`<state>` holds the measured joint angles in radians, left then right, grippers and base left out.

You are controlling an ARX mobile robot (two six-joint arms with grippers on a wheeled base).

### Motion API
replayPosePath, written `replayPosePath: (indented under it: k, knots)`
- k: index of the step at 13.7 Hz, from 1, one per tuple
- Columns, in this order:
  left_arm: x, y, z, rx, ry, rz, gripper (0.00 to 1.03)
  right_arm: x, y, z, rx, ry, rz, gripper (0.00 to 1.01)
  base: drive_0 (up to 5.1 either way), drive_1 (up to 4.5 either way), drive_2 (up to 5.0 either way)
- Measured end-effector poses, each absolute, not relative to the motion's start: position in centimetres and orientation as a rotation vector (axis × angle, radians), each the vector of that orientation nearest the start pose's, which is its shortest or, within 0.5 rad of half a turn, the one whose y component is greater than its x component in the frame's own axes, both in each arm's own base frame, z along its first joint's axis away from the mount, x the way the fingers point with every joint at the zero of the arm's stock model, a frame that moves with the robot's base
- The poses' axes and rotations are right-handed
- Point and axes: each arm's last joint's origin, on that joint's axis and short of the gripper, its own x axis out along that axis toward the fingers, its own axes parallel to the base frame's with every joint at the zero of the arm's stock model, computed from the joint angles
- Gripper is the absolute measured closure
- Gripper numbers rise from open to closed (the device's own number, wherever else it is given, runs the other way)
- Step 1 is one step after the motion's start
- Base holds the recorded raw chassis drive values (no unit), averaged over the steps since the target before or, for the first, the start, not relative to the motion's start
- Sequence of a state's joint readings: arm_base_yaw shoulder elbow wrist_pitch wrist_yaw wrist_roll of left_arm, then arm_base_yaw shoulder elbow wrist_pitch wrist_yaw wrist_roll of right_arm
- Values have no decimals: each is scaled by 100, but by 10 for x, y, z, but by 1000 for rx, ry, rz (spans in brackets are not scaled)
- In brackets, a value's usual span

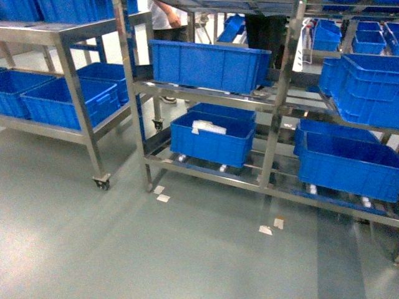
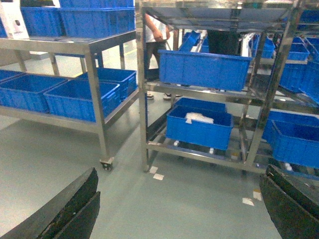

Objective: Pick red block from blue box to shelf

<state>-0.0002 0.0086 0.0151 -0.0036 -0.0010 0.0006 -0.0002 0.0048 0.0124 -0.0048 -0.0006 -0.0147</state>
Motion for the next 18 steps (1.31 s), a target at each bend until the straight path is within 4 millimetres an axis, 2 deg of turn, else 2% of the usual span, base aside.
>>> replayPosePath:
  k: [12,18]
  knots:
    - [97,0,168,1,-3,1,5,97,0,167,-15,-3,0,73,-133,-133,-133]
    - [97,0,168,0,-3,0,5,97,0,167,-15,-2,0,73,-11,29,-51]
